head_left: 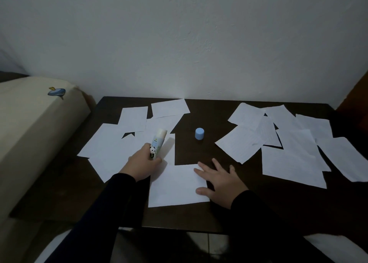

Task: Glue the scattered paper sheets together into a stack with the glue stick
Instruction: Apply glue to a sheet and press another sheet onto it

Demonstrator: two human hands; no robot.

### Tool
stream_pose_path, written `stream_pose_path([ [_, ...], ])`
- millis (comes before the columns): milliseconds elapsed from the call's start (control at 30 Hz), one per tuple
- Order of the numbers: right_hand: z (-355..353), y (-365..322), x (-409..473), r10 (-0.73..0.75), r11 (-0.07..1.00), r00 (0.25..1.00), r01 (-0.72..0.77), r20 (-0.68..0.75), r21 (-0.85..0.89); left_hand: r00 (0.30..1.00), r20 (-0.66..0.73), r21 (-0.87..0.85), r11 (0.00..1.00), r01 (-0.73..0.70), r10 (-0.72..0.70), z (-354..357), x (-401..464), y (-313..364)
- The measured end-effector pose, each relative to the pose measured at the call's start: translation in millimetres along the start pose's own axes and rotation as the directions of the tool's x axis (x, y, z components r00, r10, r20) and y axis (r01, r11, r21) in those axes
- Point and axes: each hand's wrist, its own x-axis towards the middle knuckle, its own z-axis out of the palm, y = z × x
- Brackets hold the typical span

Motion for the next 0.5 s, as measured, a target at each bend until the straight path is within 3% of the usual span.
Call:
stream_pose_path([
  [300, -18, 23, -4, 0.263, 0.965, 0.954, -0.261, 0.146, -0.035, 0.999, -0.021, 0.067, 0.997, 0.033, -0.032, -3, 1, 14],
  [500, -17, 33, -11, 0.268, 0.963, 0.955, -0.269, 0.125, -0.002, 0.985, -0.173, 0.076, 0.997, -0.014, 0.027, 3, -3, 33],
])
